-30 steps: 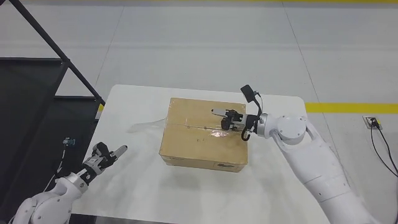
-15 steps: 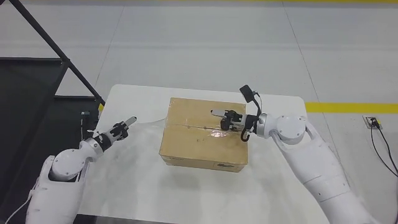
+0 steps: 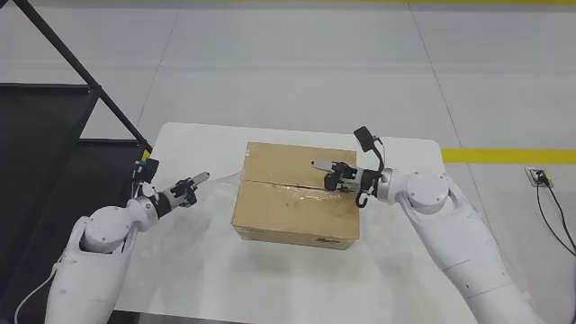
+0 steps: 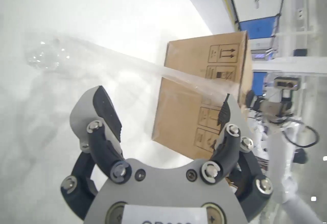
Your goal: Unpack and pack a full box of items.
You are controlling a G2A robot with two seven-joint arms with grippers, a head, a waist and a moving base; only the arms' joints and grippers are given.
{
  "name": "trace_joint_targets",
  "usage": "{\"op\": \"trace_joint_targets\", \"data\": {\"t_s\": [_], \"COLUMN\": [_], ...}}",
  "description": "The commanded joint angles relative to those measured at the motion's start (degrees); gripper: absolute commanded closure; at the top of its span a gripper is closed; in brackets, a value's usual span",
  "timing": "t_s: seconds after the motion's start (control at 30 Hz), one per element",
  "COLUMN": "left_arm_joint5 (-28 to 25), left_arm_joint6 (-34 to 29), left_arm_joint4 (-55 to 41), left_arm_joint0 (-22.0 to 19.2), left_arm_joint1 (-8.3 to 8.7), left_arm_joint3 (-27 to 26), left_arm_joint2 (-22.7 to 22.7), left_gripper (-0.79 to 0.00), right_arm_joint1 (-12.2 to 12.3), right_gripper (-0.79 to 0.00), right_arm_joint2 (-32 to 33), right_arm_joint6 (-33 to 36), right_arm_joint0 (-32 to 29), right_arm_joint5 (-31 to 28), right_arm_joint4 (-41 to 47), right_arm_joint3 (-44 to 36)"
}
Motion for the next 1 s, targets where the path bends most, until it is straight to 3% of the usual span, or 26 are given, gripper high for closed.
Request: {"op": "trace_joint_targets", "data": {"t_s": [0.0, 0.33, 0.53, 0.83, 0.97], "left_arm_joint5": [3.64, 8.02, 8.57, 7.45, 3.73], "left_arm_joint6": [0.78, -0.04, 3.61, 11.52, 14.09], "left_arm_joint4": [-6.92, -18.42, -23.54, -31.07, -34.46], "left_arm_joint0": [-2.42, -10.75, -14.37, -18.32, -19.38], "left_arm_joint1": [-0.68, -3.68, -5.86, -9.27, -10.29], "left_arm_joint3": [4.15, 17.87, 24.70, 32.42, 34.44], "left_arm_joint2": [0.76, 6.91, 9.77, 12.16, 11.78], "left_gripper": [-0.785, -0.785, -0.785, -0.785, -0.785], "right_arm_joint1": [-0.11, -0.35, -0.35, -0.30, -0.35], "right_gripper": [-0.785, -0.785, -0.785, -0.785, -0.785], "right_arm_joint2": [-0.28, -0.78, -0.76, -0.52, -0.64], "right_arm_joint6": [0.08, 0.22, 0.33, 0.40, 0.42], "right_arm_joint0": [0.31, 1.12, 1.15, 1.23, 1.36], "right_arm_joint5": [-0.12, -0.47, -1.01, -0.78, -0.63], "right_arm_joint4": [-0.06, -0.25, -0.41, -0.69, -0.75], "right_arm_joint3": [0.26, 0.96, 0.87, 0.76, 0.68]}}
